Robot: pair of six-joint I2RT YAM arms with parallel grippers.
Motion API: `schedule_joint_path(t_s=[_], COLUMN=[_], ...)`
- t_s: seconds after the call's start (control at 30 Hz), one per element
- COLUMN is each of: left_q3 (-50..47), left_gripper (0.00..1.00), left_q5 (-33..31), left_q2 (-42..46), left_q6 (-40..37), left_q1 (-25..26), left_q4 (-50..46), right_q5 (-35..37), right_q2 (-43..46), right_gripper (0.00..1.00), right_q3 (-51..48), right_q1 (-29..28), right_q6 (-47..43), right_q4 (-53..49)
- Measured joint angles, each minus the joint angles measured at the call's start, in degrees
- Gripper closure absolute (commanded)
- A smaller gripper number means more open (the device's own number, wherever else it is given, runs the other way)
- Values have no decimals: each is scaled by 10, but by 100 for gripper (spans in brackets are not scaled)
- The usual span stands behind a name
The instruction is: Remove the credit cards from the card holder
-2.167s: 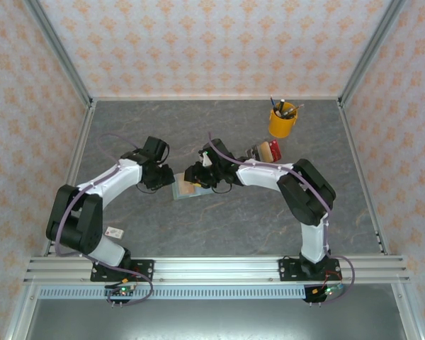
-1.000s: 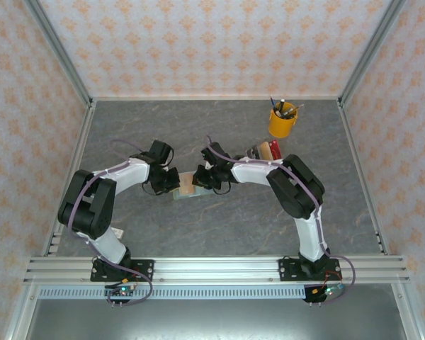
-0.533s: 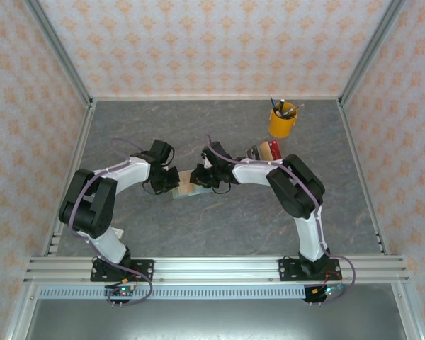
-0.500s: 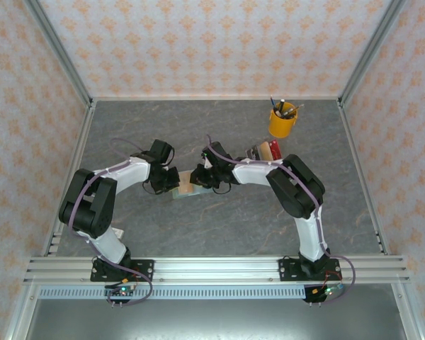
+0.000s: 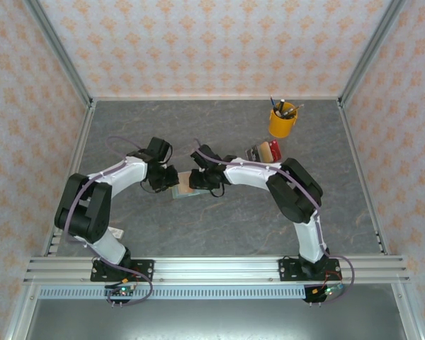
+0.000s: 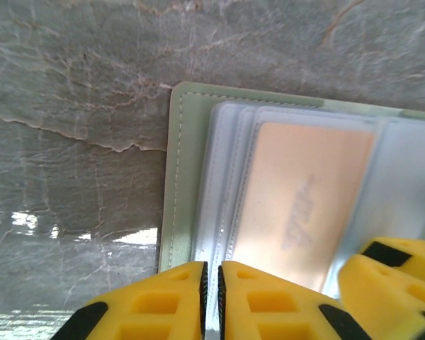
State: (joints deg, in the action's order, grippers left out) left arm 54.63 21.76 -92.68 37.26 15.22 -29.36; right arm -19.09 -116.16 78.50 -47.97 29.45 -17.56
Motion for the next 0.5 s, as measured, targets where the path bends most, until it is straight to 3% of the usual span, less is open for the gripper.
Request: schedule_joint_path(t_s=[0.27,0.5], left_q3=[1,-1], left_gripper=[81,81], left_q5=[-17,-16], left_q2=[25,25], left_q6=[1,3], left_q1=[-14,-14], left_q4=[-10,-10], right_q5=[32,48], right_q2=[0,-21], right_gripper=[48,45], right_q3=[40,74], right_q1=[-24,-29], right_q6=[-37,-47], right_q4=[-53,-82])
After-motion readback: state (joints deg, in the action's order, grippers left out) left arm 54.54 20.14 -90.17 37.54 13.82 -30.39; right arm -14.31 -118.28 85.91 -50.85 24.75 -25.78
